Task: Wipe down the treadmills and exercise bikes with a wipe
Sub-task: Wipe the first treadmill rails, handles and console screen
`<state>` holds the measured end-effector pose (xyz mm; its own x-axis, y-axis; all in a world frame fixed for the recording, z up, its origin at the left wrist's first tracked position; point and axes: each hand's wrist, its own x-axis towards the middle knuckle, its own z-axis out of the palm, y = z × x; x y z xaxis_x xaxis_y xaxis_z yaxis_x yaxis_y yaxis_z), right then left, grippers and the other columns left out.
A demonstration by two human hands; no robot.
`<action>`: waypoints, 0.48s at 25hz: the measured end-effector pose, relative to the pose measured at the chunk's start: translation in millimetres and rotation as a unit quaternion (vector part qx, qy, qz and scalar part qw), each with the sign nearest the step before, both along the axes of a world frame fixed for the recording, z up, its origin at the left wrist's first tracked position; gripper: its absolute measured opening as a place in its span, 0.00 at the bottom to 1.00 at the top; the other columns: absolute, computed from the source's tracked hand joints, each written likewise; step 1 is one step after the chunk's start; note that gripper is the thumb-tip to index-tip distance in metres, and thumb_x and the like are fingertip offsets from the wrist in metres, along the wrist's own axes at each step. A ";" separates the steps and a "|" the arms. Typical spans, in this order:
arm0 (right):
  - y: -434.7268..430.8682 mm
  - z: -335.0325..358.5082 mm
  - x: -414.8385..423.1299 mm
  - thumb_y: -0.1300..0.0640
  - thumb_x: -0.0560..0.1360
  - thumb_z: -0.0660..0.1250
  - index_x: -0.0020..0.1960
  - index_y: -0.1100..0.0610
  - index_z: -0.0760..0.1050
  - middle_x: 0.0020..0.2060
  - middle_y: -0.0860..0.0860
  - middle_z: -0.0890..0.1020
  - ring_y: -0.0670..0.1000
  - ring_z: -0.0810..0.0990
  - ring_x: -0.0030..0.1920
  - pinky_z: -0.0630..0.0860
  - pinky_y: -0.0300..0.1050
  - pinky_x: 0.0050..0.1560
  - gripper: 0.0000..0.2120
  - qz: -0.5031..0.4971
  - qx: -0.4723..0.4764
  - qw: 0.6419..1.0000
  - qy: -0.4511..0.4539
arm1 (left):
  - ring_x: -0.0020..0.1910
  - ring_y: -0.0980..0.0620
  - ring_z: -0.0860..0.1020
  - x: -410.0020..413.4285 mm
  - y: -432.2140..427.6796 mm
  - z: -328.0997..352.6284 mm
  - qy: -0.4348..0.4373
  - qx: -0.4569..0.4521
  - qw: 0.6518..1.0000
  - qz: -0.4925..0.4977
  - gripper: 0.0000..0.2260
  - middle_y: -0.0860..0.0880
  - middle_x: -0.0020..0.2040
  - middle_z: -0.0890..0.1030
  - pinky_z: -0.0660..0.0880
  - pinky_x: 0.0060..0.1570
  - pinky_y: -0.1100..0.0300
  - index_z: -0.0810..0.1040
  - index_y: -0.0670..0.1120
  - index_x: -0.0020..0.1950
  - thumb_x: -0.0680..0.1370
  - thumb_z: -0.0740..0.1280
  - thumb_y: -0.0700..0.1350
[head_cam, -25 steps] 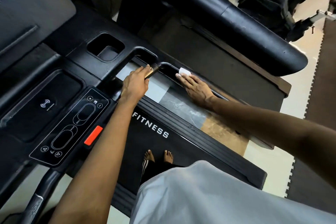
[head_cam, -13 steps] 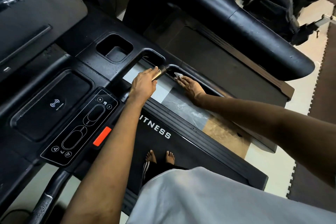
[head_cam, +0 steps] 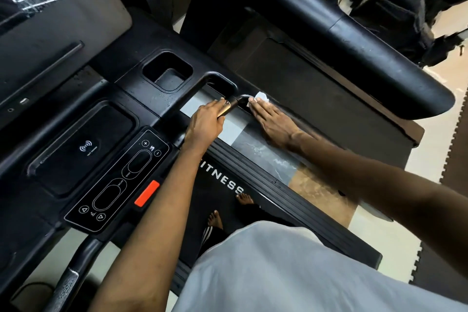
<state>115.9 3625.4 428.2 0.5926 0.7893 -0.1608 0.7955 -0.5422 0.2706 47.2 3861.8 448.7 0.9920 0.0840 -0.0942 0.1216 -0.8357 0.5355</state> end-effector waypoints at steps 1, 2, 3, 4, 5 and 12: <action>2.7 0.4 0.5 0.59 0.76 0.40 0.80 0.65 0.46 0.80 0.60 0.50 0.59 0.50 0.80 0.52 0.54 0.79 0.33 -0.016 0.011 1.000 0.019 | 0.68 0.44 0.75 -0.8 -0.3 1.2 -0.004 -0.007 1.000 0.005 0.24 0.46 0.72 0.74 0.70 0.70 0.48 0.70 0.45 0.76 0.80 0.69 0.42; 4.6 1.5 1.9 0.59 0.75 0.42 0.80 0.65 0.46 0.80 0.59 0.50 0.59 0.50 0.80 0.53 0.54 0.79 0.33 -0.028 0.018 0.999 0.034 | 0.69 0.45 0.75 -1.2 -1.0 2.8 -0.005 -0.013 1.000 0.011 0.24 0.46 0.72 0.75 0.69 0.71 0.49 0.70 0.45 0.75 0.80 0.69 0.42; 6.4 3.3 1.6 0.58 0.75 0.46 0.80 0.65 0.46 0.80 0.59 0.49 0.59 0.50 0.80 0.52 0.54 0.79 0.34 -0.038 0.022 0.998 0.042 | 0.68 0.45 0.75 -1.4 -2.0 5.1 -0.004 -0.017 1.000 0.019 0.24 0.46 0.72 0.75 0.69 0.71 0.50 0.71 0.44 0.75 0.79 0.69 0.43; 9.1 3.4 1.3 0.58 0.74 0.51 0.80 0.65 0.46 0.80 0.60 0.49 0.59 0.49 0.80 0.52 0.54 0.79 0.36 -0.044 0.031 0.997 0.049 | 0.68 0.46 0.76 -1.3 -2.6 6.7 -0.003 -0.017 0.999 0.029 0.24 0.47 0.71 0.76 0.69 0.70 0.51 0.71 0.45 0.75 0.79 0.70 0.43; 13.3 3.3 -0.4 0.59 0.73 0.54 0.80 0.65 0.46 0.80 0.60 0.49 0.59 0.49 0.80 0.51 0.54 0.79 0.37 -0.056 0.044 0.996 0.058 | 0.67 0.45 0.77 -1.6 -2.3 8.2 -0.002 -0.016 0.999 0.038 0.24 0.47 0.70 0.77 0.70 0.69 0.51 0.72 0.45 0.74 0.79 0.70 0.44; 56.0 6.8 6.7 0.61 0.72 0.65 0.79 0.67 0.39 0.79 0.63 0.42 0.59 0.41 0.80 0.45 0.53 0.80 0.46 -0.134 0.106 0.974 0.150 | 0.65 0.48 0.78 -3.7 -16.0 22.3 0.033 -0.030 0.992 0.119 0.23 0.51 0.68 0.79 0.73 0.66 0.52 0.74 0.53 0.73 0.78 0.72 0.46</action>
<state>122.6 3681.4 435.0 0.7331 0.6476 -0.2078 0.6443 -0.7592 -0.0926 43.4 3845.8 471.0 0.9362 0.3069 -0.1711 0.3483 -0.7457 0.5680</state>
